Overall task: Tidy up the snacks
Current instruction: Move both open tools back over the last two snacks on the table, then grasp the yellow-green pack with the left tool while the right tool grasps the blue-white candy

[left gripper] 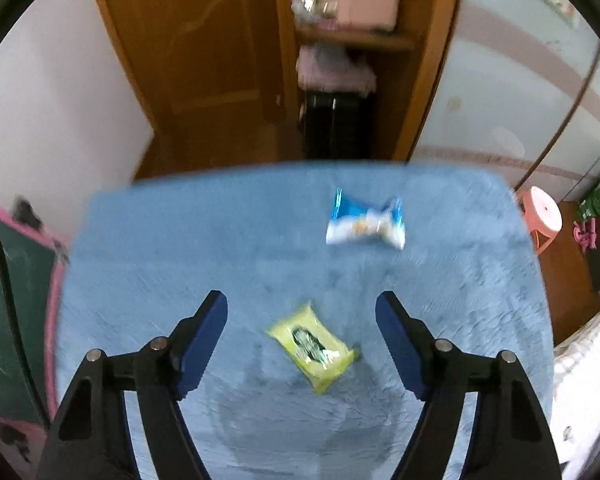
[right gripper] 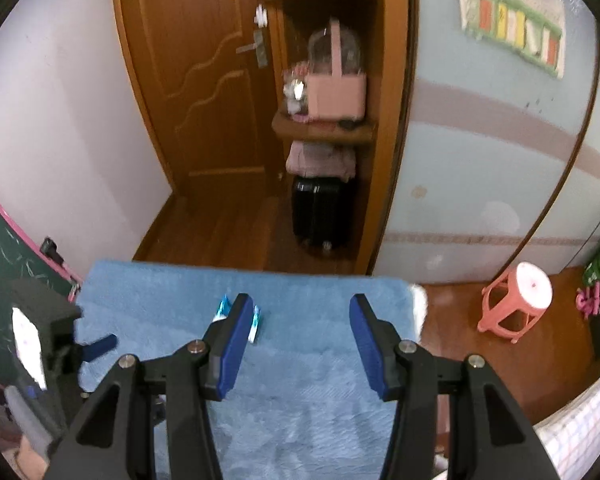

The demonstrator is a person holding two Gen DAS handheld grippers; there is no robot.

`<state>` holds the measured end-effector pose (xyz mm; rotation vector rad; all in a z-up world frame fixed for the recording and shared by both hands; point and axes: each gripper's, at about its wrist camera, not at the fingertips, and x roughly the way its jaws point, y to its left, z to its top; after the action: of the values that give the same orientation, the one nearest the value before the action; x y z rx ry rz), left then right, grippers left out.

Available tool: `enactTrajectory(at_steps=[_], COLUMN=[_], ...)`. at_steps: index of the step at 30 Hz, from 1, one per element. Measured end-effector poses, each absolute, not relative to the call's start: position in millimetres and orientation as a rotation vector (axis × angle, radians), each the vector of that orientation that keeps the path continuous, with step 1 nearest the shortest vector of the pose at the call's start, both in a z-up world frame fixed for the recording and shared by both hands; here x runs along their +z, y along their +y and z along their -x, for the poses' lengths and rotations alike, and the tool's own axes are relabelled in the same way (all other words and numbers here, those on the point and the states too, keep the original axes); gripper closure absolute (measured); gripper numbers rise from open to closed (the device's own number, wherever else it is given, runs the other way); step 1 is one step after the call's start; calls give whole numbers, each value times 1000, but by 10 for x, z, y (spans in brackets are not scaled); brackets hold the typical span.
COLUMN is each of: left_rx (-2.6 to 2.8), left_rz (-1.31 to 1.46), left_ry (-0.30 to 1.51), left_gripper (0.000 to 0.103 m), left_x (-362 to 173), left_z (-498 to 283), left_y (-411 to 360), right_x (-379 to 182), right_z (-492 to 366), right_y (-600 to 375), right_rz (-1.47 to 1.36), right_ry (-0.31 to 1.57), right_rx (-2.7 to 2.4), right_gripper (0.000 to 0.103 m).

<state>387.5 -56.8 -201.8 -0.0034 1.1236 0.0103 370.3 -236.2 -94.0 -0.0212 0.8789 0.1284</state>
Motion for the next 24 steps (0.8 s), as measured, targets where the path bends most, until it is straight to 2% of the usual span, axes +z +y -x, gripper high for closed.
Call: enactTrajectory(at_steps=[1,3,11,13,14,17,24], left_rx=[14,20,97,112,110,135,99], left_rz=[20,55,102,108,127,159,176], left_ry=[1155,1213,1294,1320,1329,1332,1310], left_gripper=[36,40,41,50,51,51,60], left_x=[-2166,-2391,-2819,-2917,-2972,-3016,-3068], left_z=[-3894,-3933,-3971,-3987,-3993,-3991,-3850], left_y=[-561,-549,-562,-588,-596,-589,-474], right_x=[-1011,-1180,-1632,-1713,-1755,-1886,-2224], right_z=[-3720,-3746,-3966,-4038,-4082,-4217,-4459], right_y=[-2349,-2299,-2177,-2142,-2133,-2103,-2005], right_rz=[22,32,32,27,17,-4,-48], right_ry=[890,914,983,996,1006,1035,1120], right_rx=[138,153,186,194,198,206,205], right_gripper=[52,52,52,52,52,52,52])
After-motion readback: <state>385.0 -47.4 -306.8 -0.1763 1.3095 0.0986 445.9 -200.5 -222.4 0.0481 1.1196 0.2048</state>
